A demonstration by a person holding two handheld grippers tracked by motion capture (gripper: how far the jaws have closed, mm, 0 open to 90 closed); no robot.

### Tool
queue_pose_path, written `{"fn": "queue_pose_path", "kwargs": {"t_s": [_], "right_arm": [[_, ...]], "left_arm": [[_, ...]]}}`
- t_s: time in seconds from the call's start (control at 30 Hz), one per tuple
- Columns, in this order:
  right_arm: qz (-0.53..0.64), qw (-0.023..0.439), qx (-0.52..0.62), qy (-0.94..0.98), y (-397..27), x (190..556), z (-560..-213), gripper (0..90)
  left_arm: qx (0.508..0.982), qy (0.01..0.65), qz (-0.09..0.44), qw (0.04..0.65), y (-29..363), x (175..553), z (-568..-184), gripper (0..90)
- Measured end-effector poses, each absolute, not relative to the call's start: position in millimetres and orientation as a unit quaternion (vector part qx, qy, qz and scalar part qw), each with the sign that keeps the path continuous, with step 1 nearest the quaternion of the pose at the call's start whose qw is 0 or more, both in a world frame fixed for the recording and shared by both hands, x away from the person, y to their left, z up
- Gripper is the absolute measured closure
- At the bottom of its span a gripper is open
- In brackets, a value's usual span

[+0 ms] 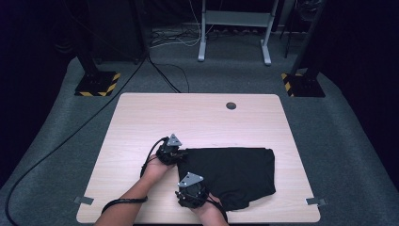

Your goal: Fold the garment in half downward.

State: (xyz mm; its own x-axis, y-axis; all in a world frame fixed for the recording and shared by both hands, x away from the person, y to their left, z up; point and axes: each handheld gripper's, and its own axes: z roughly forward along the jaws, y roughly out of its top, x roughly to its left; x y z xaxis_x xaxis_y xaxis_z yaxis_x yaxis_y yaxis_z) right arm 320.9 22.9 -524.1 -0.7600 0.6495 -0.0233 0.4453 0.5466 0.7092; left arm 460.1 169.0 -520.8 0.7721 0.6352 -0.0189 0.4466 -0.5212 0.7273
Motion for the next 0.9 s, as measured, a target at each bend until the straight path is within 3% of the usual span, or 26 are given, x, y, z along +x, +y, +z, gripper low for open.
{"fn": "queue_pose_path", "kwargs": {"t_s": [0.23,0.47,0.57,0.9], "right_arm": [[0.343,0.149,0.328,0.867,25,322,-521,58.6],[0.331,0.155,0.329,0.87,25,326,-519,78.9],[0.327,0.15,0.327,0.874,24,330,-518,83.0],[0.354,0.065,0.36,0.861,9,344,-511,85.8]], "left_arm": [[0.862,0.314,0.125,0.377,169,460,-521,79.2],[0.862,0.318,0.119,0.378,170,461,-521,79.2],[0.861,0.318,0.119,0.379,170,461,-521,79.2],[0.859,0.324,0.112,0.381,172,461,-518,83.0]]}}
